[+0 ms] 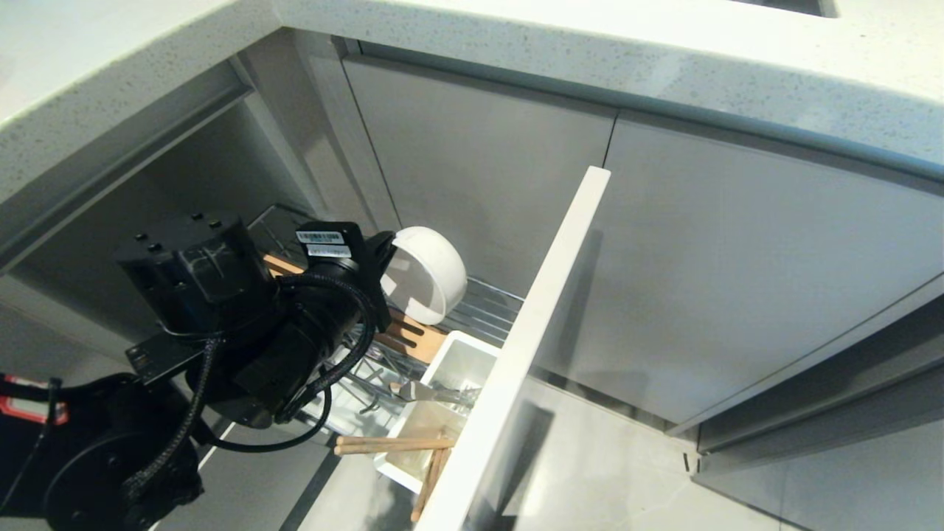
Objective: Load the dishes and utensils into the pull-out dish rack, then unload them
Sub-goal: Pick up the bowl and place it in the cupboard
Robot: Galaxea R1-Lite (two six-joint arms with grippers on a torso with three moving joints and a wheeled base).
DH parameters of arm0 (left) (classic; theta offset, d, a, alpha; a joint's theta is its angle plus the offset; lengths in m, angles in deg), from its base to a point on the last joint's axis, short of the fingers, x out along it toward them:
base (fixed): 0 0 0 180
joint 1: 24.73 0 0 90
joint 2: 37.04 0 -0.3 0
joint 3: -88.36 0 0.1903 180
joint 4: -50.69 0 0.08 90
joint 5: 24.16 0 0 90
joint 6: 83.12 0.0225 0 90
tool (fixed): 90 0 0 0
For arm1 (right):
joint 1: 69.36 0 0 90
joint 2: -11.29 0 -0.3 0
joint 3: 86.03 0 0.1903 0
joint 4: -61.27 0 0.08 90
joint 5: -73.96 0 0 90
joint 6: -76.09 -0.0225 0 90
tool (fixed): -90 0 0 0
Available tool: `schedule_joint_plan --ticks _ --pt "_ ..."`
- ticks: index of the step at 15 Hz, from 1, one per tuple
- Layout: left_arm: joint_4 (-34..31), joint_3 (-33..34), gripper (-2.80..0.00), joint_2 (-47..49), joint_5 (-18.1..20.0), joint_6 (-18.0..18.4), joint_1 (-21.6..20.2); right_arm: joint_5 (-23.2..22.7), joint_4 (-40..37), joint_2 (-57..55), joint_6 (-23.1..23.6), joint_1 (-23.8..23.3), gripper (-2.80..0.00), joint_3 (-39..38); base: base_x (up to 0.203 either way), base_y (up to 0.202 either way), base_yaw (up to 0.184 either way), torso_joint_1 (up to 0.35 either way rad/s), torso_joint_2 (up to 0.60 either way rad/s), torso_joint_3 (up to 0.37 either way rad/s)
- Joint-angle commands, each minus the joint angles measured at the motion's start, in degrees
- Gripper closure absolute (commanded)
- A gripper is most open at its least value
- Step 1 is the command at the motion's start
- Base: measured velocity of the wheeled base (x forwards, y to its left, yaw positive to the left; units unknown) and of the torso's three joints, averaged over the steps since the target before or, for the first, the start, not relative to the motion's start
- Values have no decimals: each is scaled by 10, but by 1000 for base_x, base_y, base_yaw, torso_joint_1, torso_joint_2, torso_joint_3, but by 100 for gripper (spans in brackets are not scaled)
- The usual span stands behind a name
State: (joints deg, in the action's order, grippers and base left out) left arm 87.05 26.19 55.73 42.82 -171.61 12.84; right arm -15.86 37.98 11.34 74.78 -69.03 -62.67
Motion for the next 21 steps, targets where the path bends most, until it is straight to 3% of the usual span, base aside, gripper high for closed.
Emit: schedule_joint_plan --ticks 1,10,14,17,21 --pt "4 1 0 -2 -2 -9 0 0 0 0 0 0 0 -1 0 0 0 0 0 0" --pt "39 3 0 -34 11 -9 -14 0 0 0 0 0 0 -1 0 0 0 0 0 0" --pt "43 13 0 -36 45 -11 -29 0 0 0 0 0 0 -1 0 0 0 0 0 0" --pt "111 34 0 -17 49 -10 -36 0 0 0 0 0 0 -1 0 0 0 0 0 0" --pt "117 36 0 8 50 -10 -39 0 0 0 0 0 0 -1 0 0 0 0 0 0"
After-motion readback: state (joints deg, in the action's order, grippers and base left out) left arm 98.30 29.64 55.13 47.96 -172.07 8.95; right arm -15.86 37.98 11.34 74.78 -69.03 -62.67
